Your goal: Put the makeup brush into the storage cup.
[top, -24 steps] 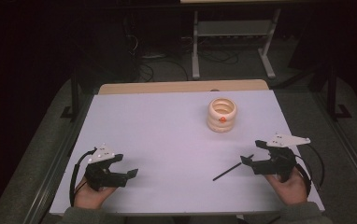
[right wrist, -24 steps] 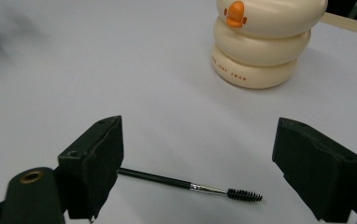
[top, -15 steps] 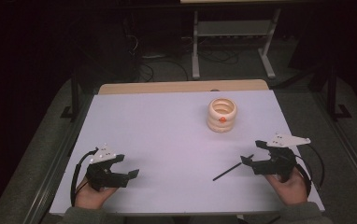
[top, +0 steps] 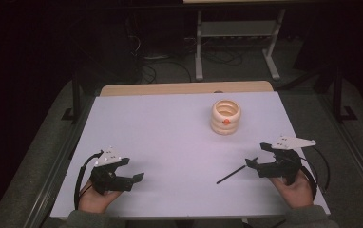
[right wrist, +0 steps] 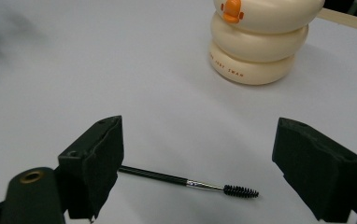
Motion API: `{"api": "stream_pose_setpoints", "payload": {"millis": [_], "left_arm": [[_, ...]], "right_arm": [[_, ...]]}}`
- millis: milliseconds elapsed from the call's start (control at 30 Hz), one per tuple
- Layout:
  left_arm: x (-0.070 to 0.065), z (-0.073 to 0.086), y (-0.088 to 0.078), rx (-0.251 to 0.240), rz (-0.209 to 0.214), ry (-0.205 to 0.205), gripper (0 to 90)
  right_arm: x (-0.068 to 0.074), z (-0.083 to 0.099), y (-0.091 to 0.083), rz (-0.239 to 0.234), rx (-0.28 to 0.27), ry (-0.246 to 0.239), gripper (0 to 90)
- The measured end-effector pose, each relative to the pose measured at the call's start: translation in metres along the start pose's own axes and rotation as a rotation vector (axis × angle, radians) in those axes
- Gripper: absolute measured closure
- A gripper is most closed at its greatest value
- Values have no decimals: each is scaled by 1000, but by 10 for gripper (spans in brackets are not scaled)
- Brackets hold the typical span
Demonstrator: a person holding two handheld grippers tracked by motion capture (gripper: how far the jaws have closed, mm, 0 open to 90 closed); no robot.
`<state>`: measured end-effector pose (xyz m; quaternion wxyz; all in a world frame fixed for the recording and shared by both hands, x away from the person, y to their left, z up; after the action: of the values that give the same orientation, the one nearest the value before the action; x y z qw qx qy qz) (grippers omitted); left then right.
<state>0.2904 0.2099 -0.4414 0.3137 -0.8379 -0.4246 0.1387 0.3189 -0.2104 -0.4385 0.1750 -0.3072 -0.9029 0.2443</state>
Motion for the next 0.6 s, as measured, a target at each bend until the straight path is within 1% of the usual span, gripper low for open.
{"api": "stream_pose_setpoints", "payload": {"millis": [100,133,233,367,467,533,600], "left_arm": [[-1,0,0,8,2,10,210],[-3,-1,1,1,5,0,211],[-3,0,1,10,7,15,211],[-3,-1,1,10,6,16,211],[-3,-1,0,8,5,15,211],[-3,-1,1,2,5,4,211],[-3,-1,1,0,5,2,211]], "right_arm": [[0,0,0,-1,4,-1,157],[0,0,0,-2,4,0,157],[0,1,1,-5,9,-4,157],[0,1,1,-6,13,-10,157],[1,1,3,-12,22,-12,158],[1,1,4,-15,24,-13,158],[1,1,4,-18,29,-7,158]]}}
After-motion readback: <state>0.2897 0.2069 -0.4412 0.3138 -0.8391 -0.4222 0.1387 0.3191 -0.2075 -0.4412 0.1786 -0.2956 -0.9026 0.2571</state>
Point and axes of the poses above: each handheld gripper's, and its own axes: y roughly forward along the jaws, z roughly out of its underside, x roughly to its left, the point moved 7 cm from there along y, roughly forward along the jaws, and after that the axes turned 10 degrees about -z, right-handed, at the moved point
